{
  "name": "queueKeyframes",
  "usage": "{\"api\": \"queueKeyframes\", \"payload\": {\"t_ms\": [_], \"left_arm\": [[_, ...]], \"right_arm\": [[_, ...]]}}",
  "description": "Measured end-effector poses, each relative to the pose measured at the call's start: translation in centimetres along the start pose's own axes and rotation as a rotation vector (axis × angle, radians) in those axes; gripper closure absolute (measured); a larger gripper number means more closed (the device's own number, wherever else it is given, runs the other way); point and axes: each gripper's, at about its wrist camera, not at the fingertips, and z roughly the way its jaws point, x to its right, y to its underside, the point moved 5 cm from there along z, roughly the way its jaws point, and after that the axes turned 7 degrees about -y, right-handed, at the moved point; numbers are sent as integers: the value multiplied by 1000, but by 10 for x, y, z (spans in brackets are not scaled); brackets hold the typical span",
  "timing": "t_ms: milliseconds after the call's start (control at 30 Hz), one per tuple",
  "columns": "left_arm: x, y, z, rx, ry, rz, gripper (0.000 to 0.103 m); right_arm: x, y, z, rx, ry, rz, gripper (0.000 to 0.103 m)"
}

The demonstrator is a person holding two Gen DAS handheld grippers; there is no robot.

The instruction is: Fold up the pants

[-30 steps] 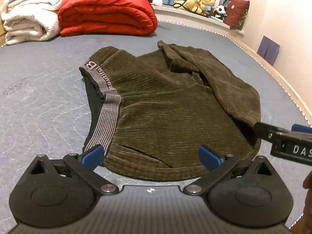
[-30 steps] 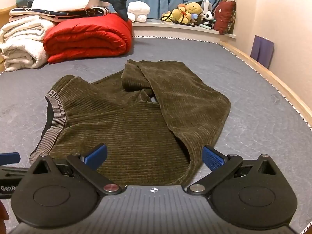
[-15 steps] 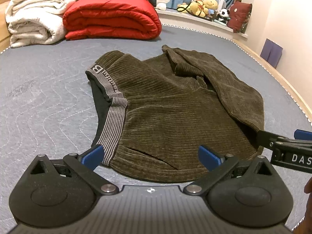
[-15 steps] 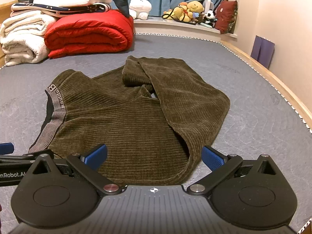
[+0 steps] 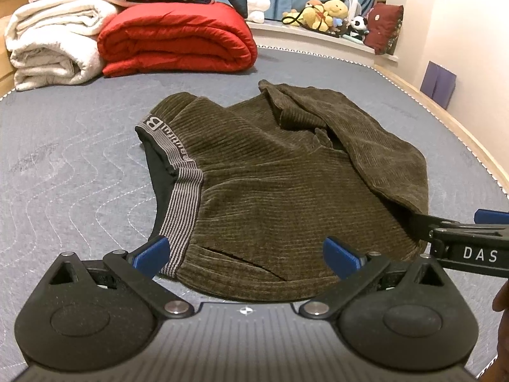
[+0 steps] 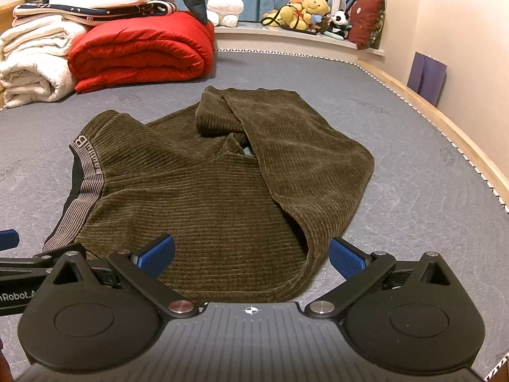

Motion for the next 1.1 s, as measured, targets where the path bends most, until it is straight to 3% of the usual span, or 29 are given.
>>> {"api": "queueKeyframes", "payload": {"t_ms": [1100], "left_arm": [[-1, 2, 0, -21, 0, 4, 0]], "right_arm": [[-4, 4, 3, -14, 2, -17, 1]]}}
